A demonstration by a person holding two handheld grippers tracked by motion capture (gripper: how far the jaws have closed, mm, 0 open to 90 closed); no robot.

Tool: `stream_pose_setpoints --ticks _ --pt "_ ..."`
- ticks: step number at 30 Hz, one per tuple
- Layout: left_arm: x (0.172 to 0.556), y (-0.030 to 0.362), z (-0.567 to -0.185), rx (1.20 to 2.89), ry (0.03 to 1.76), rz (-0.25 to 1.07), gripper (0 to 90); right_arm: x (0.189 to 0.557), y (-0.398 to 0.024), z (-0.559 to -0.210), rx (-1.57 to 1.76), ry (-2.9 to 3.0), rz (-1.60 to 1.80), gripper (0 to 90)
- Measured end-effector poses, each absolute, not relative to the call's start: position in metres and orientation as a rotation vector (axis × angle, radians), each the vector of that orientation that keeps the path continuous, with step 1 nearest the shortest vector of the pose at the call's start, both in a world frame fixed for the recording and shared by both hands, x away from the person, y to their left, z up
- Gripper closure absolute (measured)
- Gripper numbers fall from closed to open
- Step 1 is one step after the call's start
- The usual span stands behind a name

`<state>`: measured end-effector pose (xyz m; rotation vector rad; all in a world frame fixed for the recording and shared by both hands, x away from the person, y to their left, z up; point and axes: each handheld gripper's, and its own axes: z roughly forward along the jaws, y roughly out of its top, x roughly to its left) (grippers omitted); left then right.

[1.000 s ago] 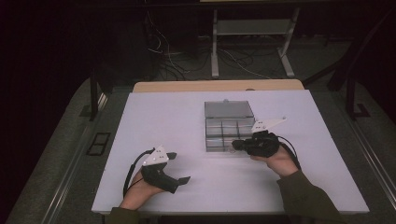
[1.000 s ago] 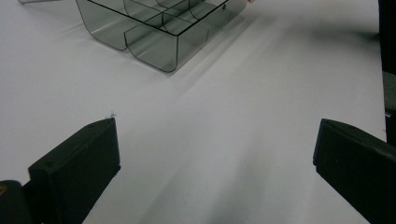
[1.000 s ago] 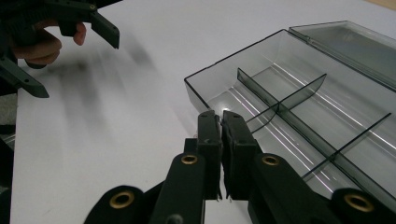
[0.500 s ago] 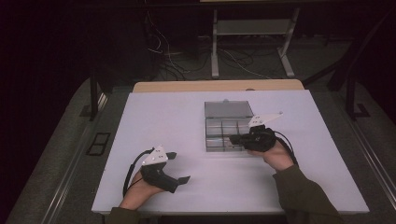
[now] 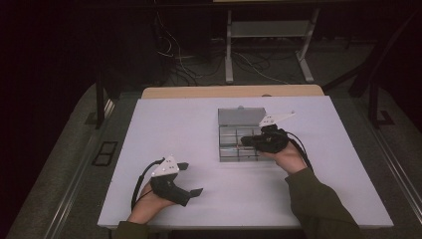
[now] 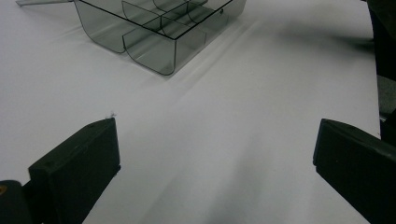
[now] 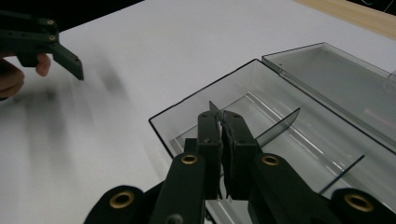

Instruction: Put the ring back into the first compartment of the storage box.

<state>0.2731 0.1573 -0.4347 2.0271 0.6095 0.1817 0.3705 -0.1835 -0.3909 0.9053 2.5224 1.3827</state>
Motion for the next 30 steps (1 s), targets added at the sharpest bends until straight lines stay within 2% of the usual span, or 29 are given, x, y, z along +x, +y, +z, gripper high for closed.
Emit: stream_pose_setpoints --ticks 30 --pt "0.272 0.157 -0.434 2.013 0.608 0.178 0.0 0.415 -0.155 -0.398 1.02 2.521 1.297 85.8"
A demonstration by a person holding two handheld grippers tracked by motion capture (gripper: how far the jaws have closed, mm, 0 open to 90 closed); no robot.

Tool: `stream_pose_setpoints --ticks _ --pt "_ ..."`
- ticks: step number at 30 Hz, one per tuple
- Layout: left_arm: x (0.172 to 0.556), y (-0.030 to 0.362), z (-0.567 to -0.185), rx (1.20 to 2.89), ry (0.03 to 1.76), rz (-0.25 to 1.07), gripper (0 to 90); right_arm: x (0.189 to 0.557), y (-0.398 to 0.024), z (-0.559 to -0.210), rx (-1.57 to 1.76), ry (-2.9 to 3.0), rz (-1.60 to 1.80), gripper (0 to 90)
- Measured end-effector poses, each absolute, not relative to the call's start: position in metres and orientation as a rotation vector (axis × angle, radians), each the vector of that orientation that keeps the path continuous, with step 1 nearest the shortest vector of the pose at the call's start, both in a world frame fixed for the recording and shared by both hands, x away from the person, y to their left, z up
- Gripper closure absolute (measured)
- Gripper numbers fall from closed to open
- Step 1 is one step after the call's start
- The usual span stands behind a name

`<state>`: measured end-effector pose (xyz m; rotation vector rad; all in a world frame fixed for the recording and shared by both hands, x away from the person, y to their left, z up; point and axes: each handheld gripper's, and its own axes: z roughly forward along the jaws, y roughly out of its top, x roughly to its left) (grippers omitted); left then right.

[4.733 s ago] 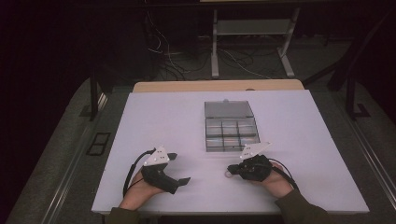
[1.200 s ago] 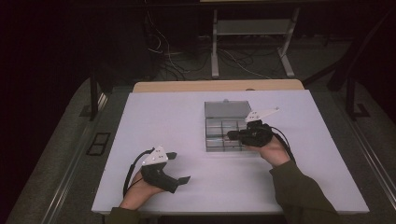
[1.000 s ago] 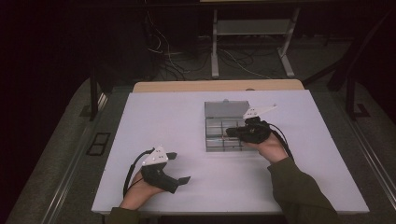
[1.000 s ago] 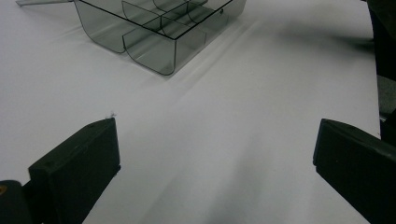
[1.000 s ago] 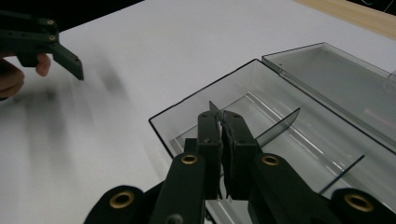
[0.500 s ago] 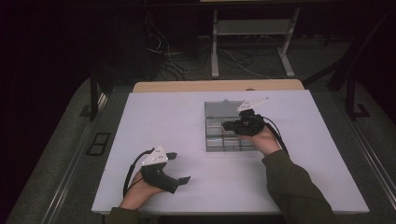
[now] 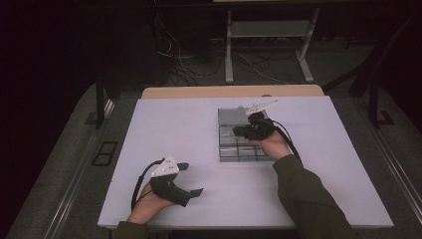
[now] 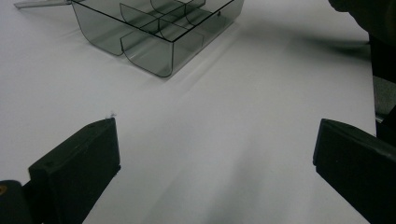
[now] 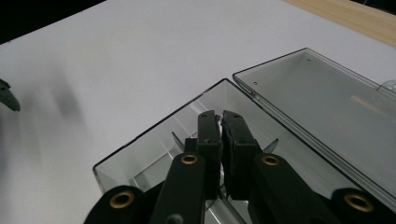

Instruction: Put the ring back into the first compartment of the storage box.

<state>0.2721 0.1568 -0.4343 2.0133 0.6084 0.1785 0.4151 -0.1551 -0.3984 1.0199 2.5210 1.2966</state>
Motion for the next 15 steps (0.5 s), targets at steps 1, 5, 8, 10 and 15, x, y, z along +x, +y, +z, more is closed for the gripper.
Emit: stream_pose_setpoints --ticks 1,5,8,10,15 --pt "0.272 0.157 -0.434 2.013 0.608 0.178 0.0 0.416 -0.154 -0.399 1.027 2.526 1.292 85.8" --pt "0.272 0.157 -0.434 2.016 0.605 0.179 0.0 0.421 -0.152 -0.402 1.026 2.528 1.288 85.8" --pt "0.272 0.157 -0.434 2.021 0.603 0.179 0.0 0.424 -0.15 -0.404 1.03 2.538 1.27 85.8" --pt "0.272 0.157 -0.434 2.02 0.602 0.179 0.0 0.426 -0.148 -0.405 1.034 2.54 1.261 85.8" --pt "0.272 0.156 -0.434 2.018 0.604 0.177 0.0 0.431 -0.144 -0.408 1.045 2.549 1.241 85.8"
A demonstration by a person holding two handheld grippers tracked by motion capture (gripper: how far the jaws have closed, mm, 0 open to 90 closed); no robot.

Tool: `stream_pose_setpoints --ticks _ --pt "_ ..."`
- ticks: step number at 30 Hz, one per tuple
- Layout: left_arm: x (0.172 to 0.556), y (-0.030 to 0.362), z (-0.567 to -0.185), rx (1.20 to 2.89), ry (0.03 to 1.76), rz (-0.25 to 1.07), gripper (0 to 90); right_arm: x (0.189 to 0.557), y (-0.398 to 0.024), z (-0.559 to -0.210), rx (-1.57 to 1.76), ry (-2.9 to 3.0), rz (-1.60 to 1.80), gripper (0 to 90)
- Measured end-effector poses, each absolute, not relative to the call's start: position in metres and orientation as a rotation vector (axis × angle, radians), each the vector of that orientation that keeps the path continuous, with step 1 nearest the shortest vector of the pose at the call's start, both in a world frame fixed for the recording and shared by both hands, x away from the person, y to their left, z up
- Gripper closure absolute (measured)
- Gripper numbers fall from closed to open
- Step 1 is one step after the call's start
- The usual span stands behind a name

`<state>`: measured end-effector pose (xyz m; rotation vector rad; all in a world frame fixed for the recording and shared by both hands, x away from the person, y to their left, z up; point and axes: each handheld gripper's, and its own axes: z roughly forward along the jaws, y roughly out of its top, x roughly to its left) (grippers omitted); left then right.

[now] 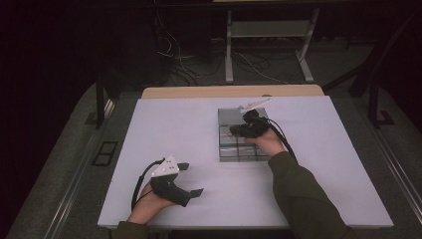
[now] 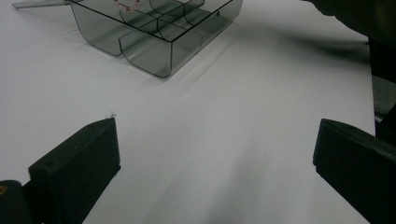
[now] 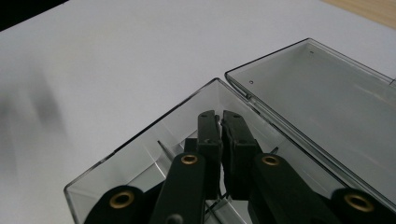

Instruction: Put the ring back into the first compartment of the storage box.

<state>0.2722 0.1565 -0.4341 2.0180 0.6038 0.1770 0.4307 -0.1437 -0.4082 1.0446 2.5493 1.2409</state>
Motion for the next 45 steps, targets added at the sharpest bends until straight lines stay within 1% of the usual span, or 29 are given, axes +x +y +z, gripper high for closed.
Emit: stream_pose_setpoints --ticks 11,26,29,39,42,43,45 --pt "0.272 0.157 -0.434 2.017 0.602 0.176 0.0 0.439 -0.133 -0.42 1.074 2.59 1.175 85.5" --pt "0.272 0.157 -0.434 2.022 0.598 0.174 0.0 0.441 -0.123 -0.425 1.048 2.664 1.076 85.0" --pt "0.272 0.157 -0.434 2.021 0.598 0.174 0.0 0.441 -0.123 -0.425 1.057 2.665 1.074 81.5" --pt "0.272 0.157 -0.434 2.023 0.597 0.175 0.0 0.441 -0.127 -0.421 1.073 2.636 1.107 76.9" --pt "0.272 0.157 -0.434 2.023 0.599 0.174 0.0 0.441 -0.13 -0.417 1.087 2.622 1.143 73.7" --pt "0.272 0.157 -0.434 2.023 0.599 0.175 0.0 0.44 -0.133 -0.415 1.093 2.61 1.165 71.2" --pt "0.272 0.157 -0.434 2.022 0.599 0.176 0.0 0.44 -0.134 -0.413 1.096 2.603 1.184 69.8"
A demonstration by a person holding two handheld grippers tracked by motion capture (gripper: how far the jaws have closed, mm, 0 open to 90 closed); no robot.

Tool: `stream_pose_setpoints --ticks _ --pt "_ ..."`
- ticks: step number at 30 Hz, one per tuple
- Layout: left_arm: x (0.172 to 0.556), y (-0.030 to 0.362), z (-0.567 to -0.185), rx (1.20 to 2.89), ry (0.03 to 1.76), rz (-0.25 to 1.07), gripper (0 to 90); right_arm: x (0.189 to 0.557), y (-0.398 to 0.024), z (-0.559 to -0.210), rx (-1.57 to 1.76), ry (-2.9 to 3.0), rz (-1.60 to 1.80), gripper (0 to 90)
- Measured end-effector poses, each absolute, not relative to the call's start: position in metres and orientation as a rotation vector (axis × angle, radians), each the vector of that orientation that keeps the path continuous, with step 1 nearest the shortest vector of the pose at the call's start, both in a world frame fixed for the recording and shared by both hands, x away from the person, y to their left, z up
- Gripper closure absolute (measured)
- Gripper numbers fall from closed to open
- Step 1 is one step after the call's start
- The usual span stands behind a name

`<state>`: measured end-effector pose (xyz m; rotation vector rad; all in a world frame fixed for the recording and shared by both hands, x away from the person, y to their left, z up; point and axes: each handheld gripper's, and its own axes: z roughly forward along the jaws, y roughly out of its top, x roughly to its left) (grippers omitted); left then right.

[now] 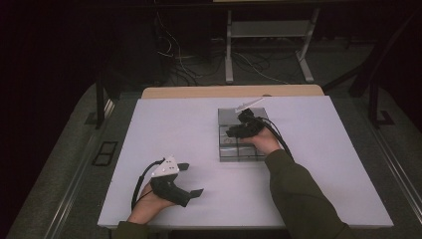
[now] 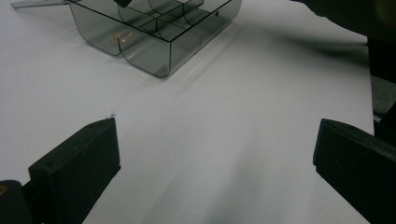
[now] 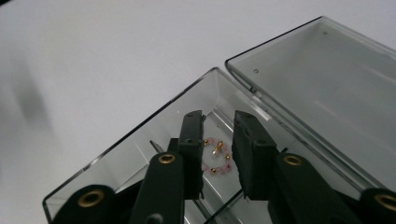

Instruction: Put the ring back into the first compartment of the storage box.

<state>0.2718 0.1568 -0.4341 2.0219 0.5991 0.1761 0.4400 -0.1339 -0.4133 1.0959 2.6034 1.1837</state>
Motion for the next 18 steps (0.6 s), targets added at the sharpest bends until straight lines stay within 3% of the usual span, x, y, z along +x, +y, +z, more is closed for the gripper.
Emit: stream_pose_setpoints --ticks 7,18 --pt "0.272 0.156 -0.434 2.024 0.601 0.174 0.0 0.436 -0.139 -0.403 1.091 2.573 1.264 48.8" --pt "0.274 0.156 -0.435 2.019 0.613 0.173 0.0 0.428 -0.148 -0.392 1.092 2.528 1.297 36.3"
